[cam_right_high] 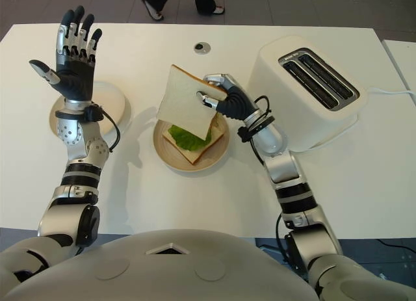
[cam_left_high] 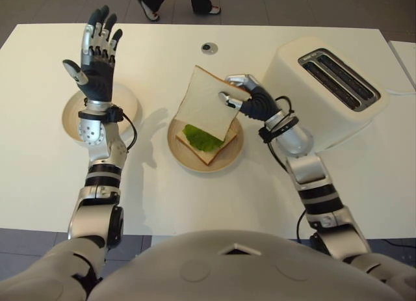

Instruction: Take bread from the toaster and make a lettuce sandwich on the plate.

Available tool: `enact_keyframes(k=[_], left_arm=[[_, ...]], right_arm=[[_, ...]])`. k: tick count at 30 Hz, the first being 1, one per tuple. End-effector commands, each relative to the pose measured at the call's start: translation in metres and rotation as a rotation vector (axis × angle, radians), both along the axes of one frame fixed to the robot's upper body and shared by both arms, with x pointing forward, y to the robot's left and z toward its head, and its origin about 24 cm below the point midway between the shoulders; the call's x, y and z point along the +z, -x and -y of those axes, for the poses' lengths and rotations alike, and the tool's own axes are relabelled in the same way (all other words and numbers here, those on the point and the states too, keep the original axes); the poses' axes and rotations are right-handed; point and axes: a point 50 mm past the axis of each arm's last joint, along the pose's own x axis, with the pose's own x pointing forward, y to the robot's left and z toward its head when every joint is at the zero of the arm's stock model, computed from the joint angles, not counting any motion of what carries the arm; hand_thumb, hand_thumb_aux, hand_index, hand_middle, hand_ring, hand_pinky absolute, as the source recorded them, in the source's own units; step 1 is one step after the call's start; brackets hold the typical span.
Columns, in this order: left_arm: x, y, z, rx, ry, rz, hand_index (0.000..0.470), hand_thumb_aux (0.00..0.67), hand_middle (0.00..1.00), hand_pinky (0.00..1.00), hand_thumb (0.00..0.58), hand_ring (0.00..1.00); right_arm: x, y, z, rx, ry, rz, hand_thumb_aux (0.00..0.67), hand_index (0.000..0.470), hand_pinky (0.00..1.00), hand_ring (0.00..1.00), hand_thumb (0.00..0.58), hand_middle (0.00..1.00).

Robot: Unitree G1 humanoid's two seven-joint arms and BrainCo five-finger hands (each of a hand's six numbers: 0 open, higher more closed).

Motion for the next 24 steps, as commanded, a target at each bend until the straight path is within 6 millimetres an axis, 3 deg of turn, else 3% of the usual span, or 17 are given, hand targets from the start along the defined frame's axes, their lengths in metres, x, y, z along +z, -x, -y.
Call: enact_keyframes(k=[1,6,11,20,24], left_arm=[[-0.004,0.012,0.010,-0.102,-0.072,0.017,0.000,0.000,0.00,0.00,0.000,0.00],[-0.020,0.031,0.041,-0.230,-0.433,0.067,0.000,0.000,0.00,0.00,0.000,0.00],[-0.033,0.044,0.050,-0.276,-0.714,0.085,0.000,0.000,0.00,0.00,0.000,0.00],[-0.039,0.048,0.050,-0.264,-0.826,0.088,0.000,0.000,0.00,0.00,0.000,0.00],[-0.040,0.059,0.045,-0.303,-0.914,0.100,0.000,0.000,0.00,0.00,0.000,0.00]], right_arm=[[-0.016,0.004,-0.010,-0.057,-0.109,-0.094,0.670,0.470,1.00,1.00,0.580,1.00],[-0.032,0.010,-0.011,-0.162,-0.105,-0.133,0.670,0.470,1.00,1.00,0.580,1.00],[-0.037,0.016,-0.005,-0.209,0.048,-0.076,0.670,0.470,1.00,1.00,0.580,1.00],[-0.065,0.023,-0.002,-0.189,0.405,-0.040,0.670,0.470,1.00,1.00,0.580,1.00],[-0.082,0.024,0.002,-0.168,0.546,-0.051,0.670,0.470,1.00,1.00,0.580,1.00]])
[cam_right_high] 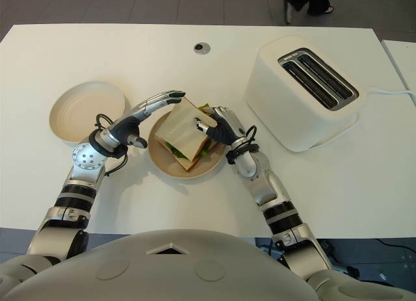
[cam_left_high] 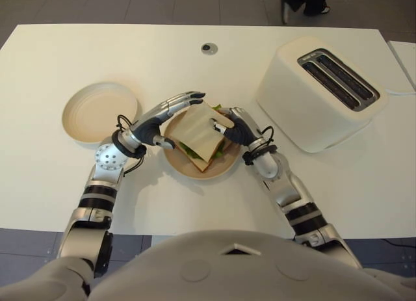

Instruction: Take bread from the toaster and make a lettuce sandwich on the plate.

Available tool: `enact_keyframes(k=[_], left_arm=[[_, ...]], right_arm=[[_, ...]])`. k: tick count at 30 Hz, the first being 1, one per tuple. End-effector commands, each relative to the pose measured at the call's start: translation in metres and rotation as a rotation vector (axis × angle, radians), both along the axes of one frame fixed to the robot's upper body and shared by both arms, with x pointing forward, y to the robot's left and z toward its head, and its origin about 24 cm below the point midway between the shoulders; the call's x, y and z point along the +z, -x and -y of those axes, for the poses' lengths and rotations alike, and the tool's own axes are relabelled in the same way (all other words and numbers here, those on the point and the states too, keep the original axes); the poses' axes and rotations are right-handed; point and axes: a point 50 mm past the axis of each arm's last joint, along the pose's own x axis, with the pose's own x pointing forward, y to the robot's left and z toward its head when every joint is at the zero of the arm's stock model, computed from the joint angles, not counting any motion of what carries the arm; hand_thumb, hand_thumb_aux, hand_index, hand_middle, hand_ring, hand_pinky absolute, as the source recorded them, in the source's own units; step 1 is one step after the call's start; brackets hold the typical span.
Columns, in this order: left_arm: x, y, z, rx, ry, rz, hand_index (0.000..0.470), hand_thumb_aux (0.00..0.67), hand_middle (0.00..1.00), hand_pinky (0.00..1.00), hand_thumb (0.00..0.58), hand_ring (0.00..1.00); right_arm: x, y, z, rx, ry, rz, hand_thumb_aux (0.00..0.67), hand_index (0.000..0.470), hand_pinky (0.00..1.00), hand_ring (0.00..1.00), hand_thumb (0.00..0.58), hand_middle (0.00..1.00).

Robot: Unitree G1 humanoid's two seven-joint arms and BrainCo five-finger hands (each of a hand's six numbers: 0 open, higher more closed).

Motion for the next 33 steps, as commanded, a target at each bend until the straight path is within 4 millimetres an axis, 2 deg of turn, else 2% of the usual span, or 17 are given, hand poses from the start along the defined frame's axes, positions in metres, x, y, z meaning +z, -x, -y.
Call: enact_keyframes(k=[1,8,15,16,17,18,19,20,21,25,27,28,29,30,31,32,33], left_arm=[[-0.003,0.012,-0.005,-0.041,-0.101,-0.010,0.000,0.000,0.00,0.00,0.000,0.00],[-0.036,0.027,-0.014,-0.118,-0.377,-0.146,0.000,0.000,0.00,0.00,0.000,0.00],[-0.068,0.032,-0.004,-0.160,-0.552,-0.221,0.000,0.000,0.00,0.00,0.000,0.00],[-0.071,0.032,-0.004,-0.163,-0.573,-0.227,0.000,0.000,0.00,0.00,0.000,0.00],[-0.073,0.032,-0.004,-0.162,-0.588,-0.229,0.000,0.000,0.00,0.00,0.000,0.00],[-0.075,0.032,-0.004,-0.160,-0.596,-0.228,0.000,0.000,0.00,0.00,0.000,0.00],[-0.075,0.031,-0.004,-0.158,-0.599,-0.226,0.000,0.000,0.00,0.00,0.000,0.00],[-0.076,0.031,-0.004,-0.156,-0.599,-0.223,0.000,0.000,0.00,0.00,0.000,0.00],[-0.075,0.031,-0.004,-0.155,-0.597,-0.215,0.000,0.000,0.00,0.00,0.000,0.00],[-0.067,0.024,0.000,-0.137,-0.565,-0.158,0.000,0.000,0.00,0.00,0.000,0.00],[-0.058,0.019,0.002,-0.116,-0.500,-0.118,0.048,0.068,0.00,0.00,0.112,0.00],[-0.054,0.018,0.003,-0.107,-0.468,-0.100,0.057,0.081,0.00,0.00,0.132,0.00],[-0.049,0.016,0.003,-0.097,-0.440,-0.078,0.035,0.050,0.00,0.00,0.083,0.00],[-0.044,0.014,0.004,-0.080,-0.406,-0.056,0.007,0.011,0.00,0.00,0.018,0.00],[-0.038,0.010,0.004,-0.055,-0.361,-0.031,0.000,0.000,0.00,0.00,0.000,0.00],[-0.027,0.004,0.004,-0.014,-0.283,0.010,0.000,0.000,0.00,0.00,0.000,0.00],[-0.011,-0.002,0.004,0.028,-0.159,0.065,0.031,0.045,0.00,0.00,0.075,0.00]], right_arm=[[-0.029,0.006,0.008,0.004,0.176,-0.090,0.670,0.470,1.00,1.00,0.580,1.00],[-0.028,-0.001,0.015,-0.032,0.212,-0.063,0.670,0.470,1.00,1.00,0.580,1.00],[-0.018,-0.004,0.015,-0.041,0.182,-0.011,0.670,0.470,1.00,1.00,0.580,1.00],[-0.015,-0.004,0.014,-0.044,0.173,0.002,0.376,0.264,1.00,1.00,0.468,1.00],[-0.012,-0.005,0.014,-0.045,0.161,0.013,0.000,0.000,0.96,0.96,0.000,0.96],[-0.008,-0.006,0.014,-0.048,0.144,0.027,0.000,0.000,0.84,0.84,0.000,0.84],[-0.002,-0.007,0.014,-0.053,0.115,0.051,0.000,0.000,0.36,0.36,0.000,0.36],[0.005,-0.008,0.015,-0.068,0.074,0.077,0.000,0.000,0.13,0.13,0.000,0.13],[0.021,-0.013,0.020,-0.116,-0.003,0.162,0.000,0.000,0.04,0.04,0.000,0.04],[0.065,-0.020,0.048,-0.266,-0.219,0.370,0.000,0.000,0.00,0.00,0.000,0.00],[0.073,-0.021,0.058,-0.302,-0.274,0.401,0.000,0.000,0.00,0.00,0.000,0.00],[0.074,-0.022,0.061,-0.314,-0.285,0.403,0.000,0.000,0.00,0.00,0.000,0.00],[0.075,-0.023,0.064,-0.326,-0.293,0.404,0.000,0.000,0.00,0.00,0.000,0.00],[0.075,-0.023,0.067,-0.330,-0.307,0.399,0.029,0.020,0.00,0.00,0.049,0.00],[0.075,-0.023,0.067,-0.321,-0.332,0.385,0.176,0.123,0.00,0.00,0.265,0.00],[0.075,-0.021,0.065,-0.282,-0.364,0.369,0.476,0.334,0.00,0.00,0.531,0.00],[0.076,-0.018,0.061,-0.230,-0.396,0.355,0.670,0.470,0.36,0.36,0.580,0.36]])
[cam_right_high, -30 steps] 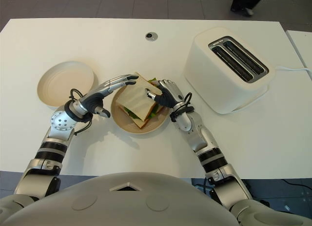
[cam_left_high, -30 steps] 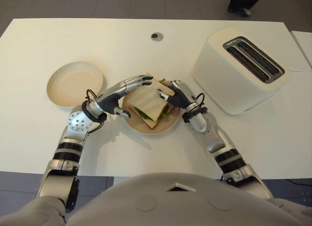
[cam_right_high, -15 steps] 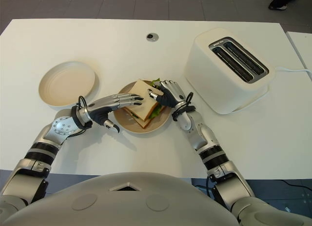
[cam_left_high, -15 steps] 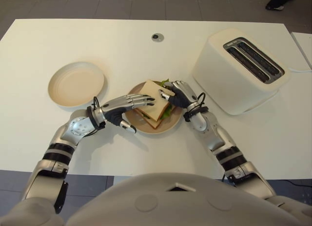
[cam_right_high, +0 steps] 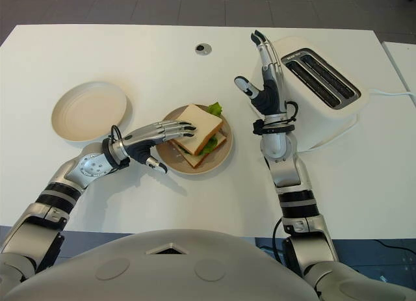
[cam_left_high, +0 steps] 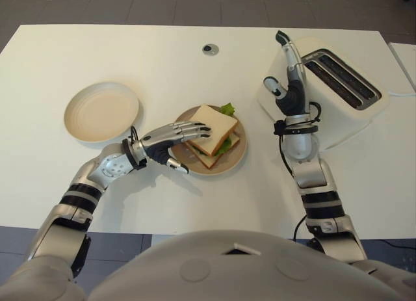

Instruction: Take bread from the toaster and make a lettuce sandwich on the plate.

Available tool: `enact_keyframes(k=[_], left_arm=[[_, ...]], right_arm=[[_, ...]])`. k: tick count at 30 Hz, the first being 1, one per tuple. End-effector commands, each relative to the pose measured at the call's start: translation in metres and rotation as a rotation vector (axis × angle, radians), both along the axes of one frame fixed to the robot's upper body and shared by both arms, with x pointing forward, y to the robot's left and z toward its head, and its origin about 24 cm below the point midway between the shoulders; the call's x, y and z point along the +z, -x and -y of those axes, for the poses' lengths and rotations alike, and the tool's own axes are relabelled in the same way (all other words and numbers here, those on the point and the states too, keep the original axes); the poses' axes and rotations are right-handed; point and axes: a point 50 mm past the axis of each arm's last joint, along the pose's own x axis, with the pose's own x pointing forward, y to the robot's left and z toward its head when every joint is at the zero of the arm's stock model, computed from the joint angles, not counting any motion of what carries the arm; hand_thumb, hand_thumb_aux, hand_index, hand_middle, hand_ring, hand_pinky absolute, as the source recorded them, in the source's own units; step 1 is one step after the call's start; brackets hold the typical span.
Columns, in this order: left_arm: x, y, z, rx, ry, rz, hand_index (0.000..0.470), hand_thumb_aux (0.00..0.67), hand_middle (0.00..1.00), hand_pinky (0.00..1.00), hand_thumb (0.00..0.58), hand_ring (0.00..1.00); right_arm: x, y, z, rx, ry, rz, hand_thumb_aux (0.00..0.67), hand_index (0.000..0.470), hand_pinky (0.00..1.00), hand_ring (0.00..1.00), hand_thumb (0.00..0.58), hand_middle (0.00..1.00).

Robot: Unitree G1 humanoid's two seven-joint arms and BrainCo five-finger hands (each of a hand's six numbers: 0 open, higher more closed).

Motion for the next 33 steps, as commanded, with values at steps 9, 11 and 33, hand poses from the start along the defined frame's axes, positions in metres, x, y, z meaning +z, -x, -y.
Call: enact_keyframes(k=[9,11,33], left_arm=[[0.086,-0.010,-0.011,0.009,0.782,0.105,0.470,0.670,1.00,1.00,0.580,1.00],[0.089,-0.001,-0.009,-0.081,0.830,0.009,0.470,0.670,1.00,1.00,0.580,1.00],[-0.059,0.026,0.006,-0.156,-0.107,-0.491,0.470,0.670,1.00,1.00,0.580,1.00]], right_arm=[[0.005,0.016,-0.008,0.366,-0.199,-0.045,0.670,0.470,1.00,1.00,0.580,1.00],[0.004,0.021,-0.012,0.448,-0.202,-0.070,0.670,0.470,1.00,1.00,0.580,1.00],[-0.126,0.069,-0.035,0.916,0.480,-0.766,0.670,0.470,1.00,1.00,0.580,1.00]])
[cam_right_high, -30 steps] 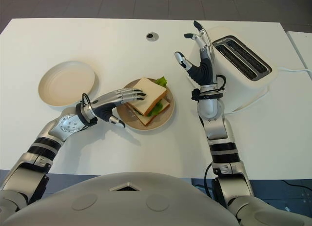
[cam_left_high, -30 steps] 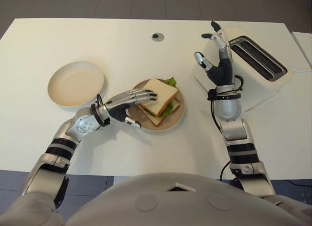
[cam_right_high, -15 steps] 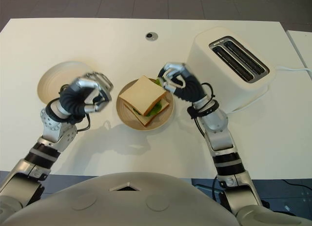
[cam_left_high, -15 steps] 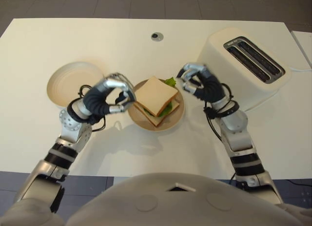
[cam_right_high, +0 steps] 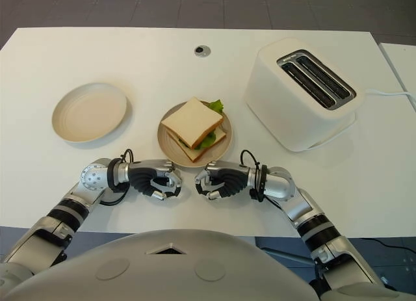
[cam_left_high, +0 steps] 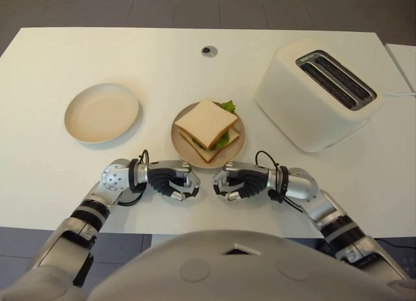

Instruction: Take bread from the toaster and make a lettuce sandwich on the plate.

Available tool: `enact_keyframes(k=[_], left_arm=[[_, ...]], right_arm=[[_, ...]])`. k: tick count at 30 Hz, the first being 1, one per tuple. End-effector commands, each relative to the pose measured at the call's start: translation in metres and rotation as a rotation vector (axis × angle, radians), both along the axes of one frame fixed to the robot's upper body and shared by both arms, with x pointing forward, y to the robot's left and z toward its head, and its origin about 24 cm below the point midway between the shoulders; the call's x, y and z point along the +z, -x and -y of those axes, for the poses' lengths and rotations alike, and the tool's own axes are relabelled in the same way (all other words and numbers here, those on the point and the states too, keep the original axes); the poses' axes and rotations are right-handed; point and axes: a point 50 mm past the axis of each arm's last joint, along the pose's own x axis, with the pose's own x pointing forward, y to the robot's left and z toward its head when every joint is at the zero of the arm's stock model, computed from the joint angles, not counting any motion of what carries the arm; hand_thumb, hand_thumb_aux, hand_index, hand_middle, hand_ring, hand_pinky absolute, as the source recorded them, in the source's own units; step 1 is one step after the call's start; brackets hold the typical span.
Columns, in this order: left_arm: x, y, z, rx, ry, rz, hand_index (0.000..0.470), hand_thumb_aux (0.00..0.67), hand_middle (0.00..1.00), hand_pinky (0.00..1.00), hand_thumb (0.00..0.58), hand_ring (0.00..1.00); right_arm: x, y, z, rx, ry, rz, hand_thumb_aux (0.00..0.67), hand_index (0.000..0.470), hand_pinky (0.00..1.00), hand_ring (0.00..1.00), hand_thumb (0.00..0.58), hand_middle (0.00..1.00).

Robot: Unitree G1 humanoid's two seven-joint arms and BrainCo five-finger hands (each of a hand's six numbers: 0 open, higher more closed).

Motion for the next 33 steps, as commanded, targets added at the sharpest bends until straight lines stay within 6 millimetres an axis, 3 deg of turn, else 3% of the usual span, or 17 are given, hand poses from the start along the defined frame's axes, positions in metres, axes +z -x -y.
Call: enact_keyframes(k=[1,4,6,8,9,10,12,13,14,15,19,22,27,33], left_arm=[[-0.029,-0.019,-0.007,0.180,-0.182,-0.018,0.470,0.670,1.00,1.00,0.580,1.00],[-0.030,-0.047,-0.008,0.382,-0.200,0.085,0.470,0.670,1.00,1.00,0.580,1.00],[-0.029,-0.072,-0.014,0.570,-0.234,0.188,0.359,0.512,1.00,1.00,0.548,1.00],[-0.022,-0.089,-0.018,0.718,-0.189,0.266,0.258,0.368,1.00,1.00,0.462,1.00],[-0.016,-0.093,-0.017,0.765,-0.126,0.286,0.112,0.160,1.00,1.00,0.244,1.00],[-0.011,-0.094,-0.016,0.796,-0.052,0.292,0.000,0.000,0.91,0.91,0.000,0.91],[0.003,-0.094,-0.013,0.827,0.154,0.265,0.000,0.000,0.67,0.67,0.000,0.67],[0.010,-0.093,-0.014,0.839,0.259,0.236,0.000,0.000,0.31,0.31,0.000,0.31],[0.017,-0.091,-0.013,0.837,0.369,0.202,0.000,0.000,0.08,0.08,0.000,0.08],[0.024,-0.087,-0.012,0.822,0.475,0.171,0.000,0.000,0.00,0.00,0.000,0.00],[0.054,-0.078,-0.011,0.767,0.792,0.120,0.000,0.000,0.00,0.00,0.000,0.00],[0.073,-0.083,-0.018,0.882,0.915,0.234,0.000,0.000,0.00,0.00,0.000,0.00],[0.079,-0.085,-0.014,0.988,0.898,0.373,0.000,0.000,0.00,0.00,0.000,0.00],[0.075,-0.084,-0.008,0.990,0.855,0.398,0.000,0.000,0.00,0.00,0.000,0.00]], right_arm=[[-0.028,-0.024,0.006,-0.224,0.123,-0.001,0.670,0.470,1.00,1.00,0.580,1.00],[-0.029,-0.059,0.007,-0.464,0.115,0.097,0.670,0.470,1.00,1.00,0.580,1.00],[-0.036,-0.082,0.016,-0.682,0.151,0.150,0.670,0.470,1.00,1.00,0.580,1.00],[-0.037,-0.091,0.017,-0.785,0.109,0.172,0.670,0.470,1.00,1.00,0.580,1.00],[-0.034,-0.095,0.019,-0.829,0.076,0.207,0.670,0.470,1.00,1.00,0.580,1.00],[-0.029,-0.100,0.023,-0.873,0.050,0.242,0.670,0.470,1.00,1.00,0.580,1.00],[-0.013,-0.109,0.036,-0.966,-0.070,0.295,0.670,0.470,1.00,1.00,0.580,1.00],[-0.003,-0.111,0.040,-0.990,-0.168,0.294,0.670,0.470,0.71,0.71,0.580,0.71],[0.006,-0.111,0.043,-0.998,-0.261,0.295,0.355,0.249,0.00,0.00,0.452,0.00],[0.014,-0.109,0.042,-0.988,-0.350,0.289,0.000,0.000,0.00,0.00,0.000,0.00],[0.043,-0.098,0.038,-0.949,-0.663,0.303,0.000,0.000,0.00,0.00,0.000,0.00],[0.056,-0.087,0.034,-0.919,-0.767,0.360,0.000,0.000,0.00,0.00,0.000,0.00],[0.063,-0.080,0.029,-0.892,-0.804,0.396,0.000,0.000,0.00,0.00,0.000,0.00],[0.065,-0.079,0.026,-0.877,-0.804,0.395,0.000,0.000,0.00,0.00,0.000,0.00]])
